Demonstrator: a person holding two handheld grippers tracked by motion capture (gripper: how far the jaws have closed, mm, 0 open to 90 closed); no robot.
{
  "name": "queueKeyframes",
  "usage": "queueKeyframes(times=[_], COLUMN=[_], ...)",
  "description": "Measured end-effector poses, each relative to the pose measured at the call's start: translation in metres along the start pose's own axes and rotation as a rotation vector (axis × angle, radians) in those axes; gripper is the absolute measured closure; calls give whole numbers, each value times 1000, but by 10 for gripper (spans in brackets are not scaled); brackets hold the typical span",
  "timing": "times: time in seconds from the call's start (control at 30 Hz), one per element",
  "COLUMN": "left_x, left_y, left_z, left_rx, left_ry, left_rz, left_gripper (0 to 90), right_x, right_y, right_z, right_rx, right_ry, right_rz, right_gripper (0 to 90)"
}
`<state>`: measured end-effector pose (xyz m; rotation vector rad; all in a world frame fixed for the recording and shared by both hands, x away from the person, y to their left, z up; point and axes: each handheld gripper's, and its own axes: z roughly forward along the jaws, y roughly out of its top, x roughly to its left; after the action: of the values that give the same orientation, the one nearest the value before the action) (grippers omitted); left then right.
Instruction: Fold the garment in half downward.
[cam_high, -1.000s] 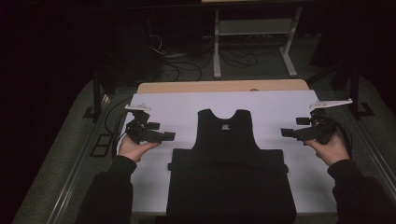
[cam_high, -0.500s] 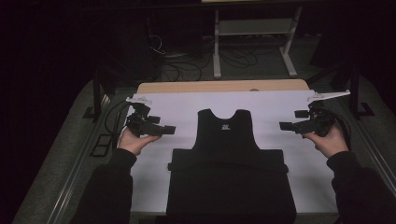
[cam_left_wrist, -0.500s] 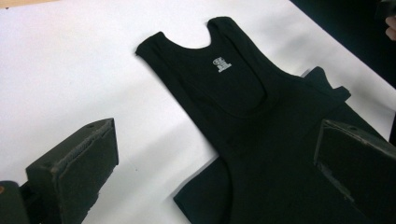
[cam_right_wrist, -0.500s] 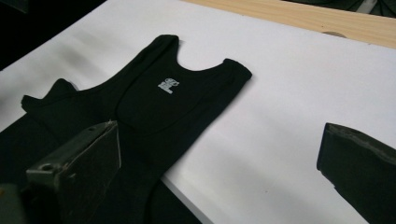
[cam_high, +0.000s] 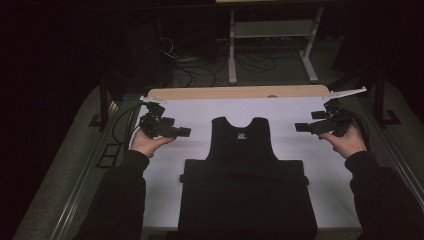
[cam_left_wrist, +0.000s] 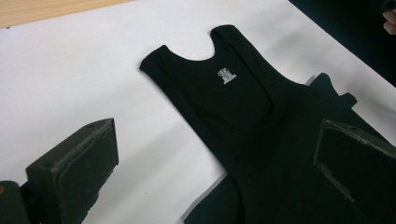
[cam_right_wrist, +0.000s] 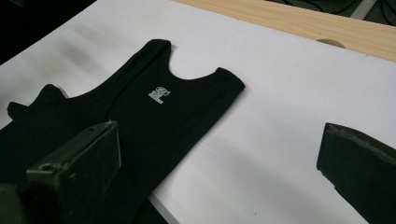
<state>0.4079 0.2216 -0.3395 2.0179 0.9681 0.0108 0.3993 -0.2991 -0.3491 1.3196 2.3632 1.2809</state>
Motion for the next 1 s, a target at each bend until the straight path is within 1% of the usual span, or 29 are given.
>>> queueKeyframes(times=[0.07,0.13,0.27,0.3,0.4,0.6,0.7,0.83,0.93,1.0], left_x=[1,2,3,5,8,13,15,19,22,24], left_y=[3,5,7,7,7,6,6,5,5,5], left_z=[1,3,7,8,12,23,29,35,38,39], left_rx=[-6,-8,-31,-26,-24,-10,4,-2,-2,-3], left_ry=[-8,-9,-10,-11,-6,-11,-8,-11,-5,-3], left_rz=[0,3,-17,-10,-18,-22,-14,-28,-35,-33], left_gripper=[0,0,0,0,0,0,0,0,0,0], right_x=[-1,-3,-4,-5,-7,-8,-9,-10,-10,-10], right_y=[2,3,5,5,6,7,7,7,7,8], right_z=[2,4,7,9,13,21,24,30,33,34], right_rx=[5,13,14,13,14,20,21,31,38,40], right_ry=[5,3,7,9,10,13,17,14,17,15], right_rz=[9,8,6,9,17,11,13,12,9,6], right_gripper=[0,0,0,0,0,0,0,0,0,0])
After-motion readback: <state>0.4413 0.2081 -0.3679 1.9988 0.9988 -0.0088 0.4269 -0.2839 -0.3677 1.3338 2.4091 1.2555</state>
